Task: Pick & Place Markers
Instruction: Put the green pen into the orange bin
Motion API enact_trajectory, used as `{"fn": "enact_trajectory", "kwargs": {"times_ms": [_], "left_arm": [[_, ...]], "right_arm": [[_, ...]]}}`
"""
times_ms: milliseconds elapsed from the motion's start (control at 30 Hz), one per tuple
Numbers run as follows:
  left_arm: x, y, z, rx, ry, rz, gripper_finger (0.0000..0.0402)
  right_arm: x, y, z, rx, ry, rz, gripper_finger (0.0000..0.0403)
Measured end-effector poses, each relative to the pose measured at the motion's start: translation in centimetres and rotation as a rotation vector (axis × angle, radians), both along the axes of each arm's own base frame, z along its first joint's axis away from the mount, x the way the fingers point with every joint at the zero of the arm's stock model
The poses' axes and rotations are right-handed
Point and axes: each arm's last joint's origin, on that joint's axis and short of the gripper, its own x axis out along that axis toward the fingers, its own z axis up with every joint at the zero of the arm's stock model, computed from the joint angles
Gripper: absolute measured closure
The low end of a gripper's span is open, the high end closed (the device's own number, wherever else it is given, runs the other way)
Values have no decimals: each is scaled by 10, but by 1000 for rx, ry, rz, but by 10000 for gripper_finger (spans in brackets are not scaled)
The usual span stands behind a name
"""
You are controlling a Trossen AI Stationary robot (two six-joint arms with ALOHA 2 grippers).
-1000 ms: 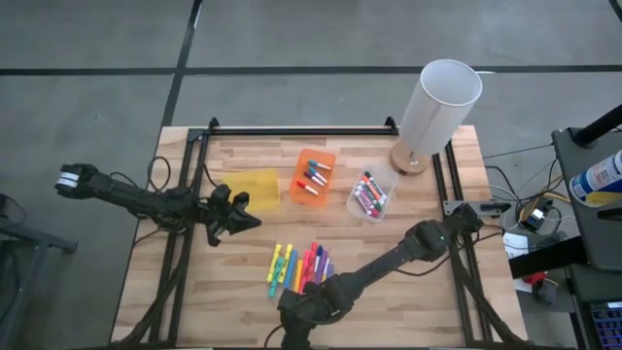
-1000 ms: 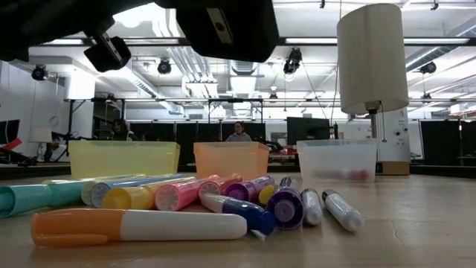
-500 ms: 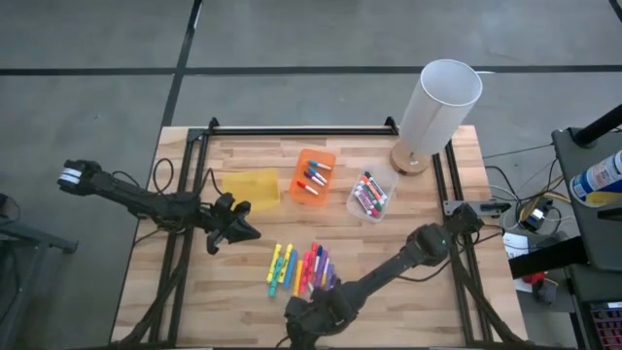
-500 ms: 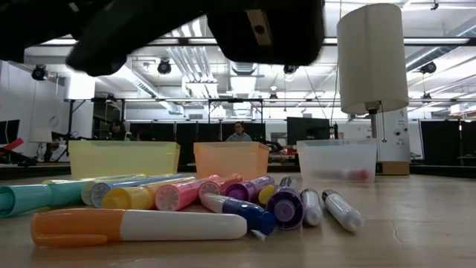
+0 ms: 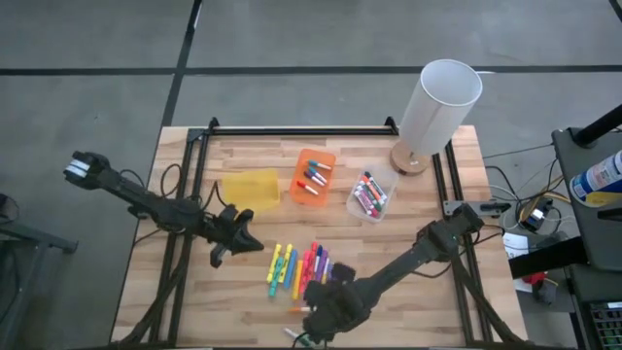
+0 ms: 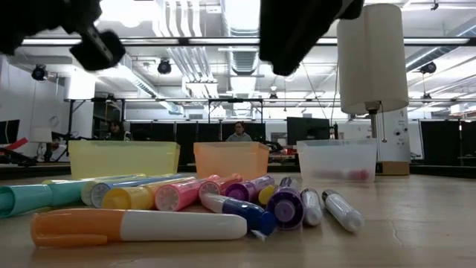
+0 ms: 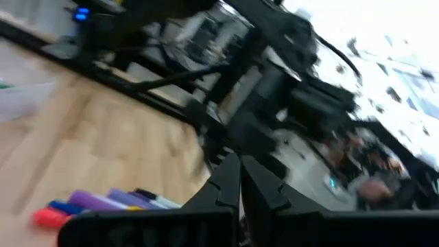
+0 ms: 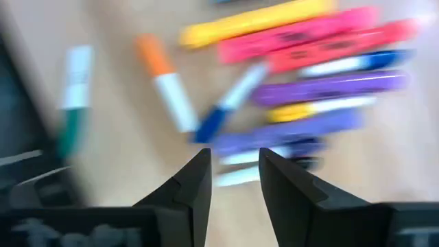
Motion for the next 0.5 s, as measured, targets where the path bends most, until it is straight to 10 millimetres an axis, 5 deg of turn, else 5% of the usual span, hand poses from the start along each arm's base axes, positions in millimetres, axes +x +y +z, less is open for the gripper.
{"fn": "enact_trajectory", "kwargs": {"times_ms": [267, 500], "left_arm": [[18, -51, 13, 121, 4, -191, 392], [45, -75, 22, -21, 106, -219, 392]], "right_arm": [[-27, -11, 21, -201, 59, -63, 294], [-38, -6, 29, -258, 38, -36, 307]]}}
